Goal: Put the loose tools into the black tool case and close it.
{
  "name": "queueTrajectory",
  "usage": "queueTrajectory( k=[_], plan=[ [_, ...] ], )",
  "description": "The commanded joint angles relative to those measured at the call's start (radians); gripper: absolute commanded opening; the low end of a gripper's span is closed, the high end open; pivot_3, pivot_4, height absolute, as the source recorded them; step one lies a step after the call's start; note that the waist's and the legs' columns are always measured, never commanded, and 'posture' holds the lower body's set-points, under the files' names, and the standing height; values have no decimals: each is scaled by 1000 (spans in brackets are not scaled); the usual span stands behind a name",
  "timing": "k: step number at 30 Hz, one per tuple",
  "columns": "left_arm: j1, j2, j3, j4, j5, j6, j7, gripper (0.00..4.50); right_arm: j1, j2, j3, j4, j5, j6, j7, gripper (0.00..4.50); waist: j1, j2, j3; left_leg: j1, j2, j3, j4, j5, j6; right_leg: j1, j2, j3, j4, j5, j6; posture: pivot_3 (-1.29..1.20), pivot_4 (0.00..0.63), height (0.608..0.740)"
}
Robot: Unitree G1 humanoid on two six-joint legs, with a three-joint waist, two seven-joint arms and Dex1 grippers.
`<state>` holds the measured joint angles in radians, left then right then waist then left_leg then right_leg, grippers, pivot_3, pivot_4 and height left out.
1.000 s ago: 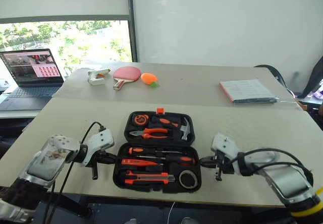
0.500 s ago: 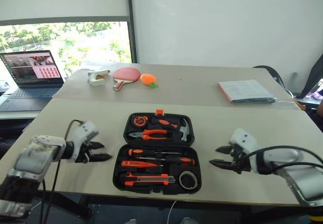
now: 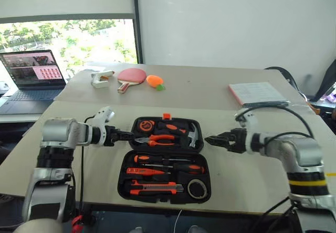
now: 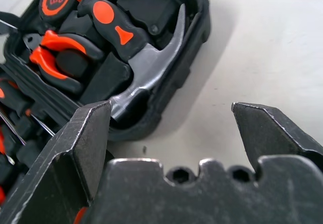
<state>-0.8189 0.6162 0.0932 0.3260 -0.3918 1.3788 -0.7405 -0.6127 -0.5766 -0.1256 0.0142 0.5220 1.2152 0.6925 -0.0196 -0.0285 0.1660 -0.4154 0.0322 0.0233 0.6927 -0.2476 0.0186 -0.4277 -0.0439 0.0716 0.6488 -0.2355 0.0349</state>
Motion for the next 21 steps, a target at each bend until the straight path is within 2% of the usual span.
queueTrajectory(
  k=[1,2,5,8,9,21],
  plan=[
    [-34,-13,17,9,-14,-1,26,4500,-42,19,-9,25,5,8,-33,4435,2,0,0,0,0,0,0,0,0,0,0,0,0,0,0,0,150,737],
    [-38,-18,20,15,-15,-6,32,4500,-47,27,-10,35,7,11,-41,4435,2,0,0,0,0,0,0,0,0,0,0,0,0,0,0,0,150,737],
    [-40,-27,22,27,-15,-18,48,3743,-51,39,-6,49,7,10,-54,3687,2,0,0,0,0,0,0,1,-1,0,-1,0,0,1,1,0,150,737],
    [-30,-24,-3,15,-17,-12,46,2544,-51,47,8,37,15,27,-58,2586,2,0,0,0,-1,0,0,1,-2,0,-1,0,0,1,1,0,150,737],
    [-29,-24,-6,13,-20,-7,46,2538,-51,49,13,31,18,32,-59,2283,2,0,0,0,-1,0,0,1,-2,0,-1,0,0,1,1,0,150,737],
    [-18,-31,-38,13,-24,-19,44,2538,-50,59,64,41,12,33,-68,2283,2,0,0,0,-1,0,0,1,-2,0,-1,0,0,1,1,0,150,737]
  ],
)
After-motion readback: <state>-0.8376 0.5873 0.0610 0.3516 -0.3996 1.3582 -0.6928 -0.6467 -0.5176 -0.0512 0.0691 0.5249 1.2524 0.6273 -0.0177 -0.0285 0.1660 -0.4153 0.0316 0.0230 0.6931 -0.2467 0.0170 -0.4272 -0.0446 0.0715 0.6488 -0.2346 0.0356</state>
